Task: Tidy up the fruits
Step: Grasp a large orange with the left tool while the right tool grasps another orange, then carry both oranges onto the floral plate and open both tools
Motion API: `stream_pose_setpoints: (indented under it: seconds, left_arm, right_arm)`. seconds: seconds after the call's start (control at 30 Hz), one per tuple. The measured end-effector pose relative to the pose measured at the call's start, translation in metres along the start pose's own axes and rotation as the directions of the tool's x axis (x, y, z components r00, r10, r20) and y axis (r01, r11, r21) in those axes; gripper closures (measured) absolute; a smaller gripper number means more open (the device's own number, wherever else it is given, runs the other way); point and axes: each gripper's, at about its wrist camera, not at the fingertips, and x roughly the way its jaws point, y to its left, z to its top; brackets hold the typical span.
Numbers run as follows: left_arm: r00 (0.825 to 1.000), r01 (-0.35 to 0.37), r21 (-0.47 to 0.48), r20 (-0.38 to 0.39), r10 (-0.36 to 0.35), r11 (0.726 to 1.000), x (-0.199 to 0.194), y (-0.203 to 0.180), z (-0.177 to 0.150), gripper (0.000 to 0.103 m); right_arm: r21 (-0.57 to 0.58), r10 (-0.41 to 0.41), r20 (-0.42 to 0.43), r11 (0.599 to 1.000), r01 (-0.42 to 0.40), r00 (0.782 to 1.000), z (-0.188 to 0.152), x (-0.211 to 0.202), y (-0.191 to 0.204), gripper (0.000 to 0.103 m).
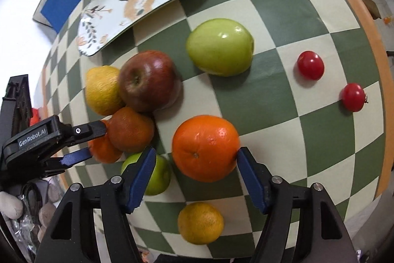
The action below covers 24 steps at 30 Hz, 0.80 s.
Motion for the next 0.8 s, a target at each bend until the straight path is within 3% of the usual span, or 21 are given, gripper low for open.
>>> stream_pose_setpoints:
  seconds: [0.27, 0.53, 0.8]
  left_arm:
    - [0.997, -0.071, 0.136, 0.043, 0.066, 0.988, 0.006, -0.017, -0.002, 0.043]
    - [0.990, -0.141, 0.192, 0.058, 0.132, 0.971, 0.007, -0.011, -0.024, 0.043]
    - [0.978, -0.208, 0.249, 0.087, 0.192, 0.946, 0.021, -0.036, -0.019, 0.042]
  right_arm:
    - [0.012, -0.021, -0.032, 1.000, 0.022, 0.999, 0.006, 0.017, -0.005, 0.033]
    - [-0.011, -0.060, -0.033, 0.998, 0.060, 0.998, -0.004, 0.016, -0.009, 0.035]
    - [-0.003, -0.060, -0.032, 0.998, 0.060, 0.998, -0.004, 0.015, -0.014, 0.035]
